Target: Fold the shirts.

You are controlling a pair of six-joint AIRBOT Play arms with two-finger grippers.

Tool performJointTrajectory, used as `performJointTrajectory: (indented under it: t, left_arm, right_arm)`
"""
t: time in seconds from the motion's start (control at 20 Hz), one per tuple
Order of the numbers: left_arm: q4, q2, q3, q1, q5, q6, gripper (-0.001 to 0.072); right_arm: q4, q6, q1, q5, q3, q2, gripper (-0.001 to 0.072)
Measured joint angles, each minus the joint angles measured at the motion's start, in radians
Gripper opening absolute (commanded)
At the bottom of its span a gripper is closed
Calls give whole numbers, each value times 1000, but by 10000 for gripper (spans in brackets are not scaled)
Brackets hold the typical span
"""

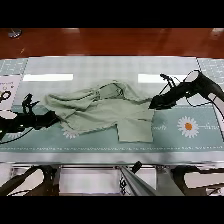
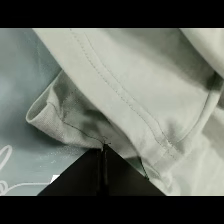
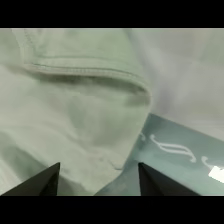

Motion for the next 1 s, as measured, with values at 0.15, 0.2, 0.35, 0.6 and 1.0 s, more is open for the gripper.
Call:
performJointTrajectory:
  t: [0.15, 0.2, 0.35, 0.6, 1.0]
  left_arm:
    - [-2, 0, 0, 0, 1, 0, 17]
    - [-3, 0, 0, 0, 4, 0, 16]
    - [-5, 1, 1, 0, 14, 0, 16]
    - [-5, 92, 62, 0, -11, 0, 15]
    - [-6, 574, 418, 0, 13, 0, 15]
  right_arm:
    - [8, 26, 29, 3, -5, -16, 533]
    - [10, 30, 44, 4, -7, -26, 425]
    - [-2, 42, 92, -16, -11, -47, 26]
    - [-63, 49, 105, -61, 2, 53, 25]
    - [-71, 60, 76, -224, 154, 598, 23]
